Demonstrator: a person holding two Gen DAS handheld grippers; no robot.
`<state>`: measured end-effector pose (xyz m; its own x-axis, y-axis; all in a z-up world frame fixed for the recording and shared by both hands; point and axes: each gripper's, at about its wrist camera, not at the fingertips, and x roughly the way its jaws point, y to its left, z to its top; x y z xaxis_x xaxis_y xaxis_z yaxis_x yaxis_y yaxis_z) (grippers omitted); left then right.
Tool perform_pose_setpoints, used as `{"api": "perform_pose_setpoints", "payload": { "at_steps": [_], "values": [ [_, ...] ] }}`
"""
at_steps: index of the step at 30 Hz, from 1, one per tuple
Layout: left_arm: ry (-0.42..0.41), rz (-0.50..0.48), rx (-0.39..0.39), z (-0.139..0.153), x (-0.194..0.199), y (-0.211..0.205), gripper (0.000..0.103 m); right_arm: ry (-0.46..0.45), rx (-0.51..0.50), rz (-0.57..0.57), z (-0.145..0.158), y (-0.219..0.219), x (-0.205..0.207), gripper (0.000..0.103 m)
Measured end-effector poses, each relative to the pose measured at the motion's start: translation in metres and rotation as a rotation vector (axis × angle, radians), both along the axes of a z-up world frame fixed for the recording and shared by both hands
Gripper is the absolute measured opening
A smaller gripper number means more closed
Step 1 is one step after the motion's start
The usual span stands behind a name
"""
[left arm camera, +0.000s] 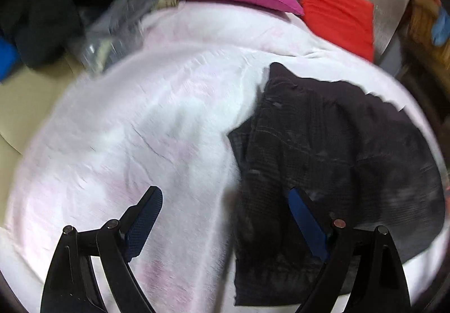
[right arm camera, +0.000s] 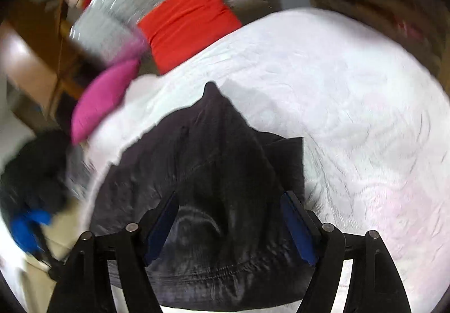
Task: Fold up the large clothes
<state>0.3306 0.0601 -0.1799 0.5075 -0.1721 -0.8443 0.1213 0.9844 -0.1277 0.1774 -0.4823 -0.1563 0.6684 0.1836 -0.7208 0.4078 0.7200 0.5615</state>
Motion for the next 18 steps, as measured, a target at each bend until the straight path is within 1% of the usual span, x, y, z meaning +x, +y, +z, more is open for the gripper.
{"api": "perform_pose_setpoints", "payload": {
  "at_steps": [1, 2, 4, 6, 7, 8, 9, 12, 14, 15, 17, 18],
  "values": [
    [0.025, -0.01, -0.039, -0.003, 0.001, 0.003, 0.091, -0.004, 0.021, -0.006, -0.001, -0.001, -0.003, 0.078],
    [0.045, -0.013, -0.062, -0.005, 0.001, 0.004, 0.091, 0.005, 0.043, 0.003, -0.004, -0.004, -0.004, 0.078],
    [0.084, -0.008, -0.087, -0.012, 0.002, 0.006, 0.091, 0.03, 0.052, 0.008, -0.011, -0.006, -0.003, 0.078],
    [0.125, -0.013, -0.13, -0.017, 0.005, 0.006, 0.091, 0.054, 0.067, 0.012, -0.02, -0.006, -0.001, 0.078],
    [0.133, -0.016, -0.147, -0.019, 0.004, 0.005, 0.091, 0.064, 0.082, 0.021, -0.023, -0.001, 0.0, 0.078],
    [0.132, -0.021, -0.161, -0.018, 0.005, 0.005, 0.091, 0.077, 0.098, 0.034, -0.028, 0.003, 0.003, 0.078],
    [0.125, -0.031, -0.179, -0.018, 0.003, 0.004, 0.091, 0.086, 0.085, 0.039, -0.03, 0.005, 0.003, 0.079],
    [0.107, -0.073, -0.215, -0.016, 0.0, 0.0, 0.091, 0.089, -0.001, 0.076, -0.028, 0.022, 0.006, 0.079],
    [0.115, -0.065, -0.185, -0.017, 0.0, -0.002, 0.091, 0.105, -0.048, 0.084, -0.026, 0.026, 0.009, 0.079],
    [0.113, -0.057, -0.18, -0.018, 0.0, -0.002, 0.09, 0.101, -0.046, 0.074, -0.025, 0.024, 0.007, 0.079],
    [0.109, -0.066, -0.207, -0.02, 0.001, -0.001, 0.09, 0.082, -0.005, 0.048, -0.026, 0.016, 0.005, 0.079],
    [0.104, -0.072, -0.21, -0.021, 0.001, -0.003, 0.086, 0.08, 0.005, 0.046, -0.029, 0.014, 0.004, 0.079]
  ]
}}
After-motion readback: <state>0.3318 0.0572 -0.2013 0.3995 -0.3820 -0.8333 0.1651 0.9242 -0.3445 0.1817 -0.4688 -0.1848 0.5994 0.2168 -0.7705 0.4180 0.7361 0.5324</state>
